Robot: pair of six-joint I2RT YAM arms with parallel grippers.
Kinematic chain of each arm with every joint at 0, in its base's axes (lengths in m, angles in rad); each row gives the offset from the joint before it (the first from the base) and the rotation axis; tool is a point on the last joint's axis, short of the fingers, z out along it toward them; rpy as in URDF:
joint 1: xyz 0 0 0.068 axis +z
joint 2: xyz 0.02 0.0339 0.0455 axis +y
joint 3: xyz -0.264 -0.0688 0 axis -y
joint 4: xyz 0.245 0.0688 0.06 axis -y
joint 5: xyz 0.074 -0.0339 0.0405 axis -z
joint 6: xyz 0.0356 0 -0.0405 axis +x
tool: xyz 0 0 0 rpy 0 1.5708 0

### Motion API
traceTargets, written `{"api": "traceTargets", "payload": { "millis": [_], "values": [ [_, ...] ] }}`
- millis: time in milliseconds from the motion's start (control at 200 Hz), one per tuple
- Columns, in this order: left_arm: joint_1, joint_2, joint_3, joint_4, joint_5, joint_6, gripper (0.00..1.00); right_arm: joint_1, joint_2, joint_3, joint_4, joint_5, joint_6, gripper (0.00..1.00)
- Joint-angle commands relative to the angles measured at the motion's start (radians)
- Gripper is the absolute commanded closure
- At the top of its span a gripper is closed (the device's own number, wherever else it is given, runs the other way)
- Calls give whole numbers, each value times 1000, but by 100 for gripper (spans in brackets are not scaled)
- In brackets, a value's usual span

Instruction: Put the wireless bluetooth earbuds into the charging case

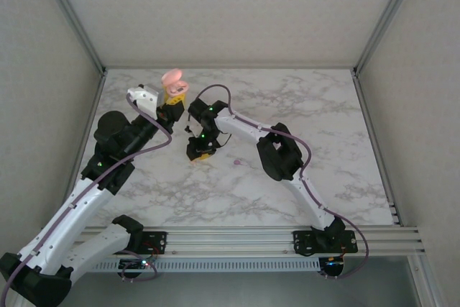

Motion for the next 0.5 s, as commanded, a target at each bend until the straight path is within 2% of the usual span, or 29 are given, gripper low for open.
{"api": "traceTargets", "payload": {
  "millis": [0,200,495],
  "values": [
    [7,1,24,13,23,-6,81,10,28,38,-26,-34,-20,62],
    [7,6,24,13,26,-8,81,25,58,74,-41,-39,-25,63],
    [7,8,24,17,26,-18,81,62,104,141,-111,33,-65,64]
  ]
}}
